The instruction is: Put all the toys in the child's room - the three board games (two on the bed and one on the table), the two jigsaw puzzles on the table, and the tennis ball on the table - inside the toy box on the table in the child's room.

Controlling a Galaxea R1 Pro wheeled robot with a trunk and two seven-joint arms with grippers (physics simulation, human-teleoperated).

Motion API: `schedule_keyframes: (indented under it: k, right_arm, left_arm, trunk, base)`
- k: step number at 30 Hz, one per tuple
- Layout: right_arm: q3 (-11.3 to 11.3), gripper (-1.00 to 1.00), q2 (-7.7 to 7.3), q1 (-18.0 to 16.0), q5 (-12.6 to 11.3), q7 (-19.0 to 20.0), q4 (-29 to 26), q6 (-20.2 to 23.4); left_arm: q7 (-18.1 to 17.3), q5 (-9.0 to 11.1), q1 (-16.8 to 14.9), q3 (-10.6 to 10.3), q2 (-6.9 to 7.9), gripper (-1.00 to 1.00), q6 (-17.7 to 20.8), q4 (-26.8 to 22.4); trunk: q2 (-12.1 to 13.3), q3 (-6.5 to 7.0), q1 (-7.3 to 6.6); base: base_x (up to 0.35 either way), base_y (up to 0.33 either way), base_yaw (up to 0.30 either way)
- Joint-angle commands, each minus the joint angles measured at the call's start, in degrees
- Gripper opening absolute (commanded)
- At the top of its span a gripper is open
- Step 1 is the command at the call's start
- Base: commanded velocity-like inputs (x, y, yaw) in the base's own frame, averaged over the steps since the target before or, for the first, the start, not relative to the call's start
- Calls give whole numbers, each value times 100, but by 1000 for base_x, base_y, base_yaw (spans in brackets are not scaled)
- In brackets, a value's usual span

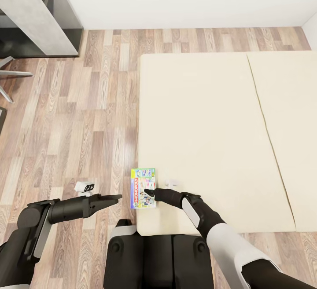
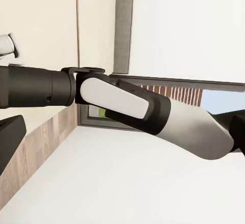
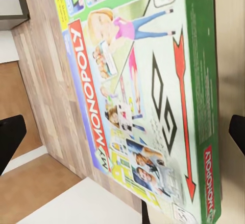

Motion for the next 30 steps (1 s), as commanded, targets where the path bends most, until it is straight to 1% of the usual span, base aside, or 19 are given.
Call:
schedule_keyframes:
  k: [1, 25, 27, 30]
  right_arm:
    - [12, 100, -1, -1, -49, -7, -5, 36]
    - [29, 100, 0, -1, -51, 9, -5, 35]
    - [29, 100, 0, -1, -50, 59, -5, 34]
    - [35, 100, 0, -1, -49, 250, -5, -10]
  left_arm:
    - [-23, -3, -1, 0, 1, 100, 60, -2]
    - [-23, -3, -1, 0, 1, 100, 59, -2]
    - [-23, -2, -1, 0, 1, 100, 59, -2]
    - [-23, 0, -1, 0, 1, 100, 59, -2]
  trunk:
    - [-9, -7, 3]
    - [-9, -9, 3]
    - [-9, -9, 3]
    - [-9, -9, 3]
  base:
    - [0, 0, 0]
    - [0, 0, 0]
    - [0, 0, 0]
    - [0, 0, 0]
